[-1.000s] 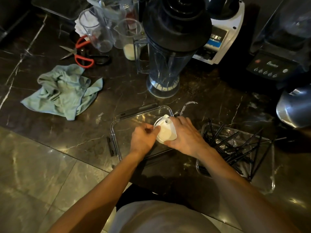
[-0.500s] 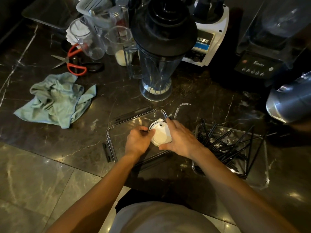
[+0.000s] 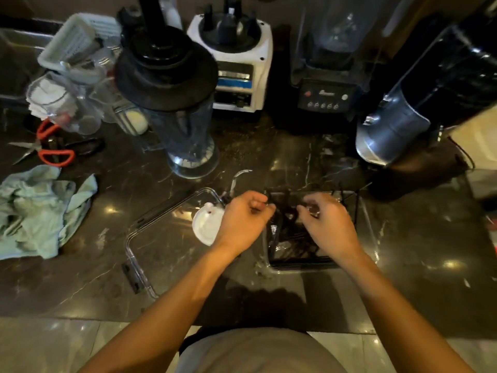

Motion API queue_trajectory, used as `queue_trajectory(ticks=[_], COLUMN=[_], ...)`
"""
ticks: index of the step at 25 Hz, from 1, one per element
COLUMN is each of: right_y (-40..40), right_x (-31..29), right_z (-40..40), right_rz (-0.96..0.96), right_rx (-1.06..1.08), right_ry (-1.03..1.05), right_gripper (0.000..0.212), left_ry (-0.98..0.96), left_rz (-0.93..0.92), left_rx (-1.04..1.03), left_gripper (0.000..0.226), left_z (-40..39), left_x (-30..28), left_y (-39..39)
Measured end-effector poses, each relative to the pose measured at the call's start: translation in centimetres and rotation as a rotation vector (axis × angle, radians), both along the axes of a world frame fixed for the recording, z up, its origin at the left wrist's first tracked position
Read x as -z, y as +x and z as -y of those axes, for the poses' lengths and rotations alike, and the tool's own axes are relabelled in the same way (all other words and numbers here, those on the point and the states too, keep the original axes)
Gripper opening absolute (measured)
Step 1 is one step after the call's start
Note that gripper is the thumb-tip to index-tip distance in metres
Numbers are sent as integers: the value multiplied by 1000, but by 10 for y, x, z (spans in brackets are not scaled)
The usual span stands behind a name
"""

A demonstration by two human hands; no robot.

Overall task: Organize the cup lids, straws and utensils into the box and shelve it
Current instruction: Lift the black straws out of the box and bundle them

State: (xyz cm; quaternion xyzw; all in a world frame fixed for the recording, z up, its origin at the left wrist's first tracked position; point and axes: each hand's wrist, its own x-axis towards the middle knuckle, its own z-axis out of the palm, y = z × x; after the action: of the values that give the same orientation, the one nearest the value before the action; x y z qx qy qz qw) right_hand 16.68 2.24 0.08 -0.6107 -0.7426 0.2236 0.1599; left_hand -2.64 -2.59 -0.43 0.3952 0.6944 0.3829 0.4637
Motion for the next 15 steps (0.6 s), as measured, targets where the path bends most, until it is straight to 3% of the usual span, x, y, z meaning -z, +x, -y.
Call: queue_trajectory(ticks=[4, 7, 9, 12, 15], right_y=[46, 60, 62, 61, 62], right_x=[9, 15, 17, 16, 17], right_z=[4, 5, 4, 9, 12], right_rz=[119, 212, 196, 147, 146], right_rx=[151, 157, 186, 228, 228], right_ry=[-104, -219, -263, -168, -96], right_gripper=[22, 30, 41, 49, 54], left_ry=[-66, -131, -212, -303, -348], left_rz=[-86, -163, -114, -73, -14], left_rx=[184, 226, 228, 202, 136], left_gripper=[23, 48, 69, 90, 89], left_z=[-2, -1, 0, 6, 9], left_x=[2, 8, 13, 23, 31], left_y=[38, 61, 73, 86, 92])
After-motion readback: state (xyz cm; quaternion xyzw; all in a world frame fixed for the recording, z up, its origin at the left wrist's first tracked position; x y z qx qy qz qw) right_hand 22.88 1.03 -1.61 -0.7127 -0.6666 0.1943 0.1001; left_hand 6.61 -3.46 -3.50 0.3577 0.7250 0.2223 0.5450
